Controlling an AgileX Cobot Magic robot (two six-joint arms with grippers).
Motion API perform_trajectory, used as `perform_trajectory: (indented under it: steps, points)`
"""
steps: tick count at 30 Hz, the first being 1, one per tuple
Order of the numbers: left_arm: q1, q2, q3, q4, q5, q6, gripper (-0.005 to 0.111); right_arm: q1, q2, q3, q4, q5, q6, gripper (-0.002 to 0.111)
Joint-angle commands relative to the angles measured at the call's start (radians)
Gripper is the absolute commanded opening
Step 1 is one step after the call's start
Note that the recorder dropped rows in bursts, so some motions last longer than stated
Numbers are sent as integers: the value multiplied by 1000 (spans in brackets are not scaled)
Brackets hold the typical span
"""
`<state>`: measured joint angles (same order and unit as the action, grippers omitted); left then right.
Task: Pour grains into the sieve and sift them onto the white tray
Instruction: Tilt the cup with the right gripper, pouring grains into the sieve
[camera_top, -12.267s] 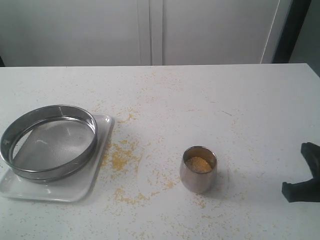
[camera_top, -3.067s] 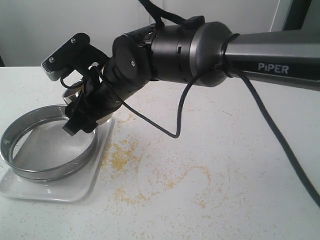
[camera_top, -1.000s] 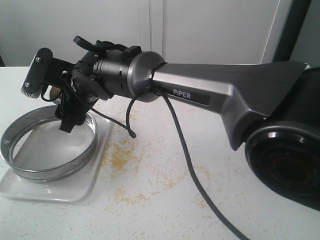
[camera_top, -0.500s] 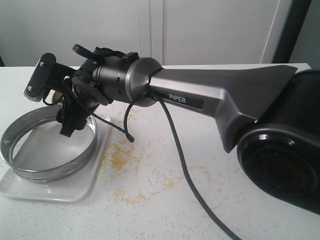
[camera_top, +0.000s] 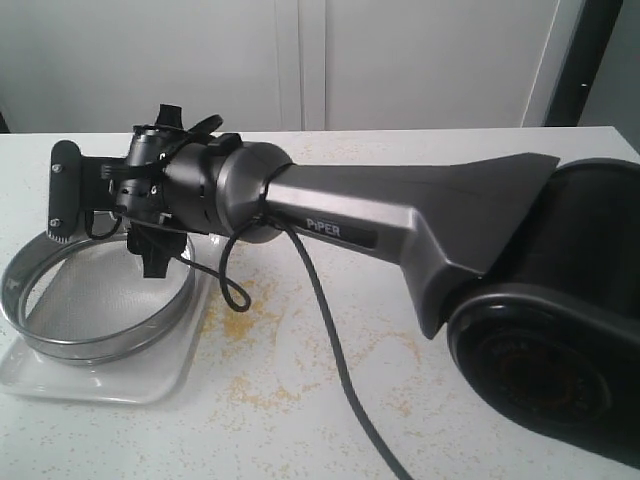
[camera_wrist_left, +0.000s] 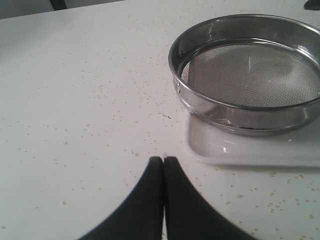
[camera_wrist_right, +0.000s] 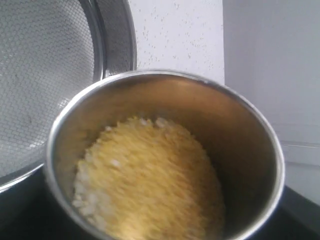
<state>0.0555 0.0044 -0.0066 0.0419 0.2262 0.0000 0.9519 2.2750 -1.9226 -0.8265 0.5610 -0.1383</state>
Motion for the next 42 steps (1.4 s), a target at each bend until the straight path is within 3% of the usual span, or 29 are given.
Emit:
perform_trajectory:
  steps: [1, 22, 42]
  points:
    - [2, -4, 7, -10, 0, 0, 0, 5, -8, -11, -95, 18, 12, 0]
    - [2, -4, 7, -10, 0, 0, 0, 42, 39, -11, -229, 64, 12, 0]
    - [2, -4, 7, -10, 0, 0, 0, 75, 64, -11, -470, 126, 63, 0]
